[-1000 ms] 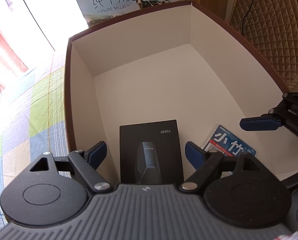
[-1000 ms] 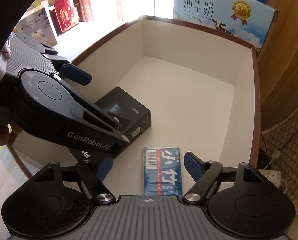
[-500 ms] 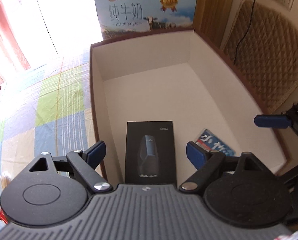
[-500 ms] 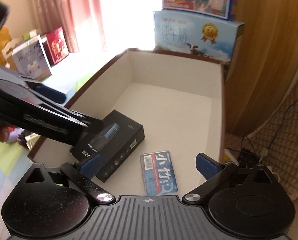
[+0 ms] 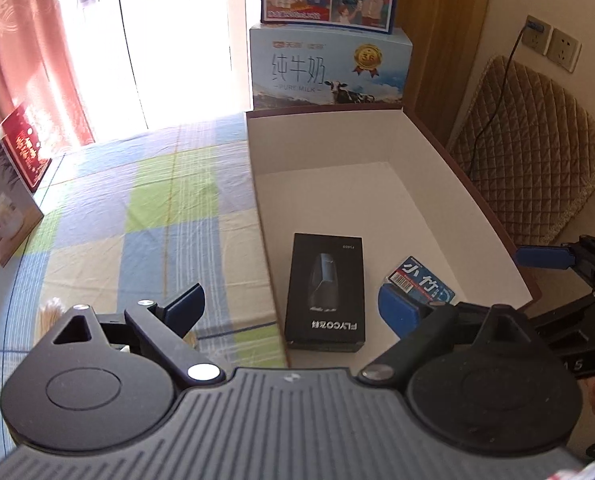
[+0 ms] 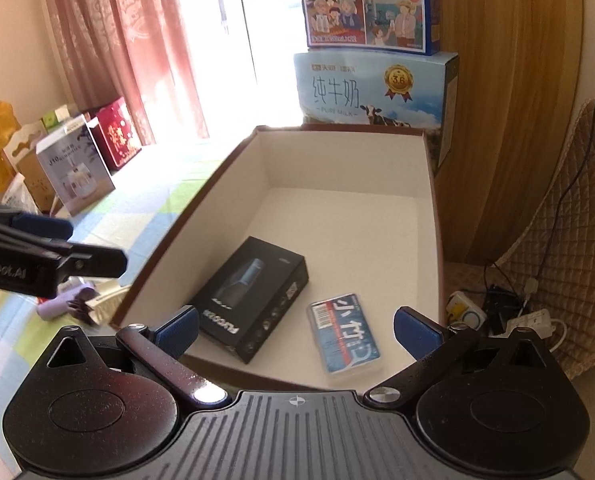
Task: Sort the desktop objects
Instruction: 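Lower and release the black box with the left tool while the right tool releases the toothbrush pack inside, then move both tools back toward the remaining items on the bed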
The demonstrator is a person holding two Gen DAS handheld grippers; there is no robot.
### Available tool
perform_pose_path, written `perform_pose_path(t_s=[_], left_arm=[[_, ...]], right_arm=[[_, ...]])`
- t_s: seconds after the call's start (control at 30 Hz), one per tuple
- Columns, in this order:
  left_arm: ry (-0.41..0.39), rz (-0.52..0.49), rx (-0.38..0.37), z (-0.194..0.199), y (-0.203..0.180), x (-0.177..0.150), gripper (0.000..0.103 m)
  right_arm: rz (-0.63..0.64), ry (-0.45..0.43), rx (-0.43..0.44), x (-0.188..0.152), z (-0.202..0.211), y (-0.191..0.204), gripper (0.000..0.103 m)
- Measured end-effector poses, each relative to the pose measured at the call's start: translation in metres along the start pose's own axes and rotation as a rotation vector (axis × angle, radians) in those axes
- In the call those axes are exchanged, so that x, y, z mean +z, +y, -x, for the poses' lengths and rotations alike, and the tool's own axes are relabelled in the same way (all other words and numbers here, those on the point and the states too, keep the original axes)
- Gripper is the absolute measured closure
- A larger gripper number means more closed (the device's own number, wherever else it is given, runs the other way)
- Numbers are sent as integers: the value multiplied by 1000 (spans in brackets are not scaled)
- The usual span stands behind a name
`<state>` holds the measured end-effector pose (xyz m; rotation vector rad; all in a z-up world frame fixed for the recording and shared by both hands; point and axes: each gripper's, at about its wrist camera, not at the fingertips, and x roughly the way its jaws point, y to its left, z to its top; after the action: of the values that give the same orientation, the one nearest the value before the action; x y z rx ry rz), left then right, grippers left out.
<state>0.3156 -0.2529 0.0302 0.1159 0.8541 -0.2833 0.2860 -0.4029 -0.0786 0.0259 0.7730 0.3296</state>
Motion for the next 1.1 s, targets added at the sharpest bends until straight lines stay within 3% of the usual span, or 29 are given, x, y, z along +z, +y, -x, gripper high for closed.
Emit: perform_pose_path(t_s=[0.5, 0.83, 1.1], left_arm=[[-2, 45, 44, 60, 67, -74, 11], [40, 84, 99, 74, 124, -112, 12], [57, 89, 96, 70, 157, -127, 12]], right_arm=[[-26, -6, 65, -33, 19, 74, 2], [-24, 29, 122, -47, -2, 131, 2], [-5, 63, 134, -60, -32, 171, 2]])
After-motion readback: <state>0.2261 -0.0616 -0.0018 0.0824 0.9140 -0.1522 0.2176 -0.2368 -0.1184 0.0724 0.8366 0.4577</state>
